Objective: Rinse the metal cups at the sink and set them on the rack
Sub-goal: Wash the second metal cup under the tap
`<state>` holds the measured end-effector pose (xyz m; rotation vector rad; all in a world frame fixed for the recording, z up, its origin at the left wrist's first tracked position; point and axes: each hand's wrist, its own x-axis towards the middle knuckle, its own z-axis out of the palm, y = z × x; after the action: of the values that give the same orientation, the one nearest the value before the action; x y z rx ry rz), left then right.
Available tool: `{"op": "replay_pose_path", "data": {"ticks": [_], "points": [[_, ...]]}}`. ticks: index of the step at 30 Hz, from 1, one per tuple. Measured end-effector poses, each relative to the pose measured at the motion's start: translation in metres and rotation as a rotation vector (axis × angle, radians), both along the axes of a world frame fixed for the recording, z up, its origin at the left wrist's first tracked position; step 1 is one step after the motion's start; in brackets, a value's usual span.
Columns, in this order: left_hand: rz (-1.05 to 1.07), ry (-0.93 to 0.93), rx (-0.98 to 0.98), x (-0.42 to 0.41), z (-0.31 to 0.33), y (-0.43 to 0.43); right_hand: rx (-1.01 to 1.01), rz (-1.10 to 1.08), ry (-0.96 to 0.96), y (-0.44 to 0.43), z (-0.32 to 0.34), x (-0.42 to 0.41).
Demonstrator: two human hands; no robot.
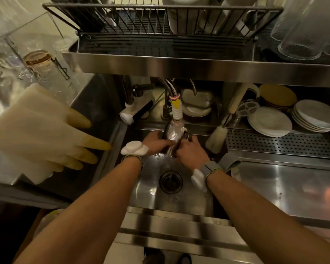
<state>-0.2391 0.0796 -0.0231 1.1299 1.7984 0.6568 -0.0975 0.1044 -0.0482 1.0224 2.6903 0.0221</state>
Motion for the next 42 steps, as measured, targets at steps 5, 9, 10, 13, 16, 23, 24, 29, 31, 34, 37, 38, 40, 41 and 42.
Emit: {"op": "replay_pose_path", "data": {"ticks": [5,9,10,13,16,23,24,29,31,34,37,38,40,41,42], "points": [[0.056,-0.023,0.001,0.002,-0.015,0.014,-0.003,0.057,0.021,0.004,-0.006,0.000],[0.076,0.021,-0.079,0.002,-0.021,0.025,-0.035,0.079,0.023,0.006,-0.004,0.003],[0.050,0.037,-0.100,0.002,-0.020,0.027,-0.036,0.080,0.027,0.006,-0.003,0.003],[0.058,0.034,-0.131,0.003,-0.019,0.032,-0.039,0.087,0.032,0.006,-0.001,0.003],[0.083,0.036,-0.102,0.001,-0.023,0.031,-0.032,0.118,0.005,0.008,0.000,0.005],[0.071,0.239,0.001,-0.003,-0.023,0.017,0.010,0.014,0.232,0.014,0.000,0.015],[0.074,0.236,0.032,-0.003,-0.024,0.015,-0.008,-0.080,0.314,0.016,-0.002,0.016],[0.055,0.201,0.142,0.000,-0.030,0.007,-0.510,-0.629,0.697,0.022,-0.010,0.015],[0.102,0.151,0.186,0.002,-0.032,0.007,-0.628,-0.653,0.760,0.018,-0.013,0.009],[0.142,0.076,0.233,0.005,-0.030,0.003,-0.836,-0.781,1.011,0.013,-0.013,0.003],[0.091,0.051,0.191,0.005,-0.029,0.003,-1.072,-0.981,1.129,0.012,-0.012,0.006],[0.050,0.055,0.177,0.005,-0.029,0.004,-1.131,-1.039,1.163,0.012,-0.011,0.008],[-0.037,0.062,0.141,0.005,-0.028,0.006,-1.185,-1.121,1.187,0.012,-0.011,0.011],[-0.080,0.070,0.130,0.004,-0.029,0.008,-1.148,-1.134,1.160,0.012,-0.011,0.012],[-0.116,0.090,0.120,0.003,-0.030,0.010,-1.070,-1.132,1.120,0.012,-0.013,0.013]]}}
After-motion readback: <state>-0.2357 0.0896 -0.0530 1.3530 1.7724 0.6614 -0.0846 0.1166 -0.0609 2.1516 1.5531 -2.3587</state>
